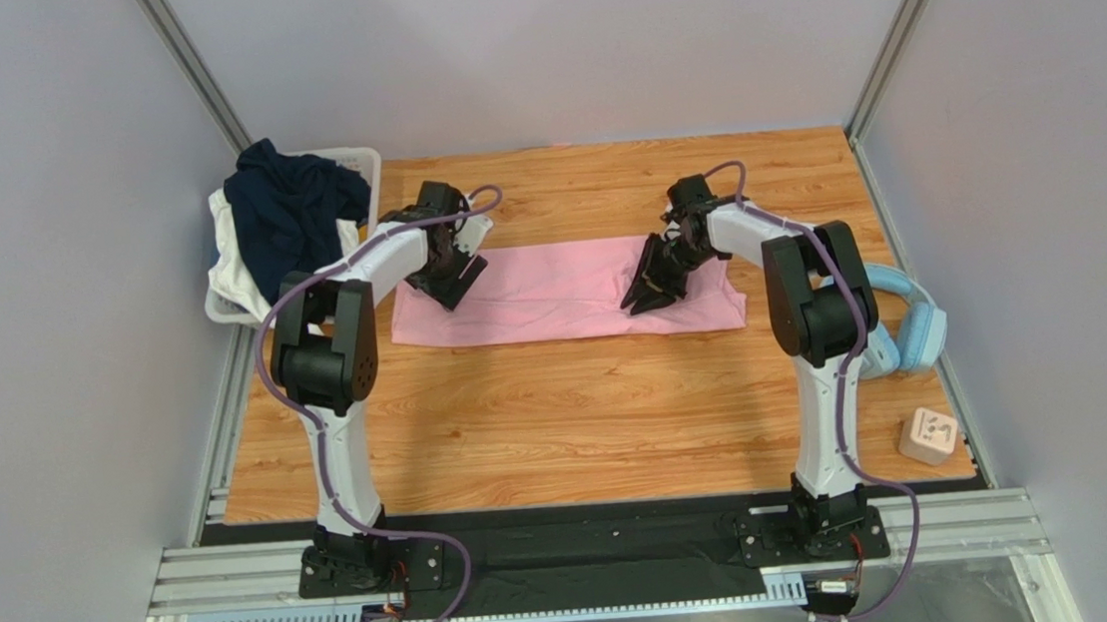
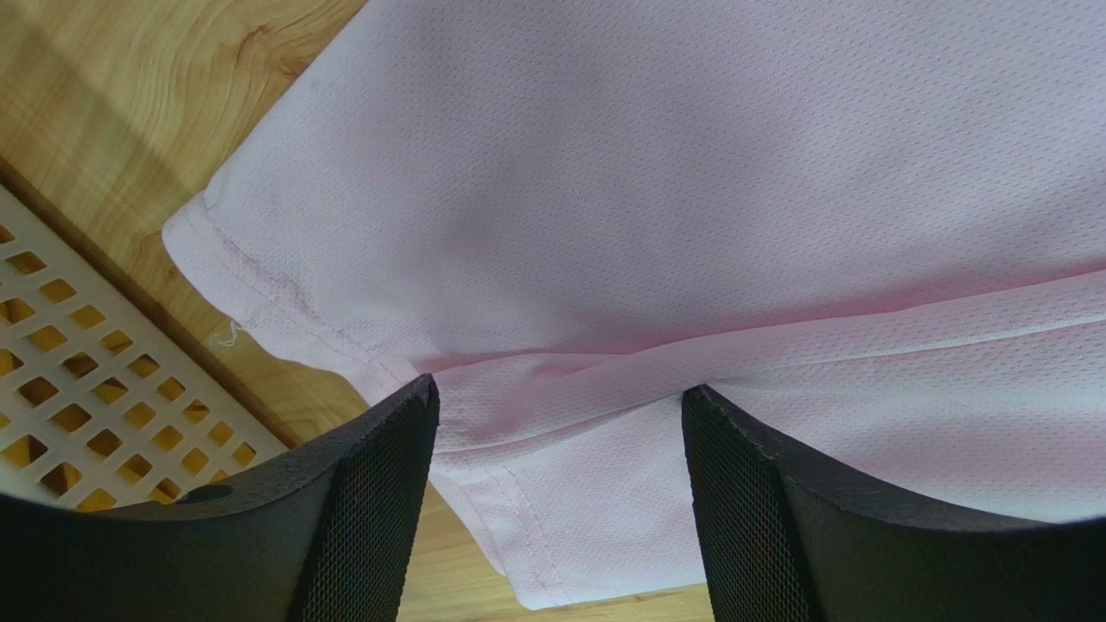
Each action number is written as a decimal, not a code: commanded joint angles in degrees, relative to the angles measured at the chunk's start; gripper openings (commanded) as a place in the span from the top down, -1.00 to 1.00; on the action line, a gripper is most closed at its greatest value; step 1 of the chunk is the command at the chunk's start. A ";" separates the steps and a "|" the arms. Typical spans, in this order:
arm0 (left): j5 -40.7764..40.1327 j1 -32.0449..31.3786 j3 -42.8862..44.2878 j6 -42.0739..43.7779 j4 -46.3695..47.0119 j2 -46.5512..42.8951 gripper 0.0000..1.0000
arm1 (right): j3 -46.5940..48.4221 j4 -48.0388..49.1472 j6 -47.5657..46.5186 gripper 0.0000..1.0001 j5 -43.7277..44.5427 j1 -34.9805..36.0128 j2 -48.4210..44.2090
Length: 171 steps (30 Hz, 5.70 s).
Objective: Fold and stack the t-shirts
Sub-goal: Fold the other side of the tshirt into a rectangle, then rotate the tshirt 90 degrees
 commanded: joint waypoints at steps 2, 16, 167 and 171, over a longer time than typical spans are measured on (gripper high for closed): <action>-1.35 1.53 -1.98 2.75 2.40 -0.90 -0.50 | -2.21 -1.23 -2.57 0.42 6.22 -1.04 -0.87; -1.79 3.81 -1.36 3.99 2.67 1.12 -0.05 | -4.67 -1.23 -3.62 0.46 6.48 -1.13 -2.19; 36.08 -28.44 -21.24 -1.99 -4.45 -8.03 0.69 | 54.13 -10.20 3.58 -0.05 -16.72 -12.03 33.93; 37.49 -29.84 -19.04 -2.25 -4.72 -5.57 0.70 | 53.60 -9.23 3.14 -0.04 -17.77 -11.33 34.19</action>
